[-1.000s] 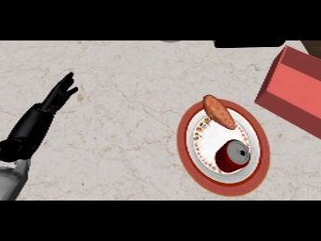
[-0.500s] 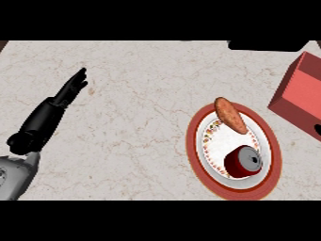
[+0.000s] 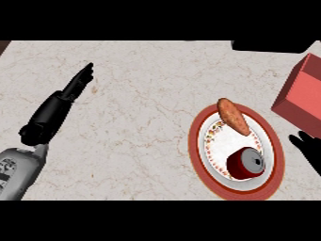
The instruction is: Pick the can from the plate and place it in the cardboard box
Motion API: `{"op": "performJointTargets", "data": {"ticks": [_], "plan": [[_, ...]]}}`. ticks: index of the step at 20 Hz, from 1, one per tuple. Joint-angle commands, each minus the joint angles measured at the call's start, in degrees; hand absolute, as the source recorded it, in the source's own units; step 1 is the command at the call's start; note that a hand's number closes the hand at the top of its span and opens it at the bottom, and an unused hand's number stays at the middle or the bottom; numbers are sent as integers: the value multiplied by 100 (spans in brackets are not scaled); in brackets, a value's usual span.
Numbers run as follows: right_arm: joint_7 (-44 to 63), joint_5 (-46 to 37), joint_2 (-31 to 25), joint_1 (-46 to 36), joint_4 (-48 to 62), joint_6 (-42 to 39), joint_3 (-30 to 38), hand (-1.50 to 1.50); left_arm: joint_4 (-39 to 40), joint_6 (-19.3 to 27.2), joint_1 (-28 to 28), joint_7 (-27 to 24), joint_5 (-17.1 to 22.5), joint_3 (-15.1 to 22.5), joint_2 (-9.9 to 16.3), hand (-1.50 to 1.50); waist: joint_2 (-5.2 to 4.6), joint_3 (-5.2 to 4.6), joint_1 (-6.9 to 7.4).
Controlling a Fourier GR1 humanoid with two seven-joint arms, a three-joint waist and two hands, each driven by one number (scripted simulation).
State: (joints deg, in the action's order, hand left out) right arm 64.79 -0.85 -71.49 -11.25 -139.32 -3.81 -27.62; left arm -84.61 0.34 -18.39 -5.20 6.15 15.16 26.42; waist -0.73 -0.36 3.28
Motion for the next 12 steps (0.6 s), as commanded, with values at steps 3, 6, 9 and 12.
{"op": "performJointTargets", "data": {"ticks": [3, 6, 9, 12], "plan": [[1351, -106, 708, -762, 397, -285, -781, -150, -67, -184, 93, -74, 86, -170, 118, 0, 37, 3, 24], [1485, -424, 882, -1100, 673, -440, -1038, -150, -42, -86, 176, -40, -4, -54, -69, 0, 52, 7, -51], [1554, -721, 1319, -1396, 1138, -427, -1331, -150, 110, 62, 304, -247, -230, 26, -178, 0, 39, 7, -57], [1624, -704, 1748, -1767, 1437, -665, -1459, -150, 194, -171, 138, -221, -137, -174, 8, 0, 42, 12, -129]]}}
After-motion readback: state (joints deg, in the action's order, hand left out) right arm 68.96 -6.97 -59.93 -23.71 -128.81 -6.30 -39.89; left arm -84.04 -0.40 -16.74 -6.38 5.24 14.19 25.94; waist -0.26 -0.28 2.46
